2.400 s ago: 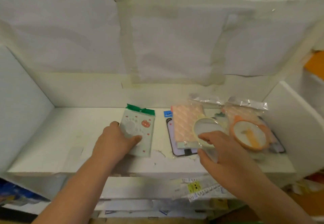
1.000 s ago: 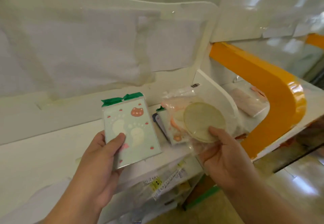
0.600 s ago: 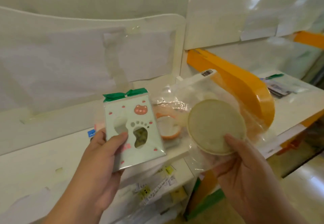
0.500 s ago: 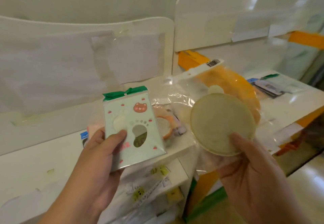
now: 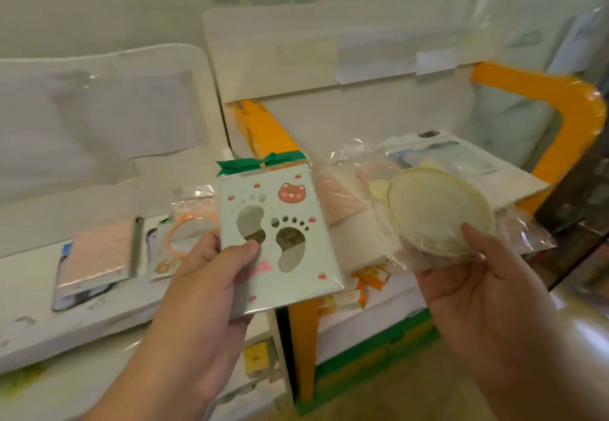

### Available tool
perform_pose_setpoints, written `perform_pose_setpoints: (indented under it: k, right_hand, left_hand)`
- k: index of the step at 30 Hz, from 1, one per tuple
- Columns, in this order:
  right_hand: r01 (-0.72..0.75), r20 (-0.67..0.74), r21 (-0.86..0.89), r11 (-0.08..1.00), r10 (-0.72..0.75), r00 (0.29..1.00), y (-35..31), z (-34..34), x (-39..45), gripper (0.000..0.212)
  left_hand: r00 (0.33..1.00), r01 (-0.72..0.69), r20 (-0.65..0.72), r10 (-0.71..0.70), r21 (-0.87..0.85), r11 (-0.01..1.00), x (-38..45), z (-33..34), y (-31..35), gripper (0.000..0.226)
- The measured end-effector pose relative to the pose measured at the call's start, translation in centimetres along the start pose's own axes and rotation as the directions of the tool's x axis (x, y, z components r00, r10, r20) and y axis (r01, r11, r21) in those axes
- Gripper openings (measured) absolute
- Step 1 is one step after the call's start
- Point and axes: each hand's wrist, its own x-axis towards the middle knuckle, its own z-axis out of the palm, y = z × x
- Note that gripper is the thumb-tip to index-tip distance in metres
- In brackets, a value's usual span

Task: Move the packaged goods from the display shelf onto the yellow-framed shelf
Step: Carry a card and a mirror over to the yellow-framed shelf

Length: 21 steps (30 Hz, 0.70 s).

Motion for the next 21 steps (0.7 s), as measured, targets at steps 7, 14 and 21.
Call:
perform_pose_setpoints:
  k: [7,14,21]
  right_hand:
    - [-0.035,-0.066,-0.122,0.992,0.027,0.997,-5.7,-5.5,3.4,0.039]
    - [-0.043,-0.211,-0.111,0.993,0.019,0.977,-8.1,-8.0,9.4,0.042]
    - [-0.063,-0.179,-0.206,0.977,0.026,0.983,-9.7,-8.9,17.9,0.044]
  left_hand:
    - [0.987,0.147,0.060,-0.152,0.074,0.986,2.3,7.5,-3.8,0.022]
    - [0.960,0.277,0.027,-0.278,0.044,0.960,9.2,12.7,-8.1,0.021]
    - [0.963,0.241,-0.097,-0.251,-0.101,0.965,17.1,16.6,-10.7,0.019]
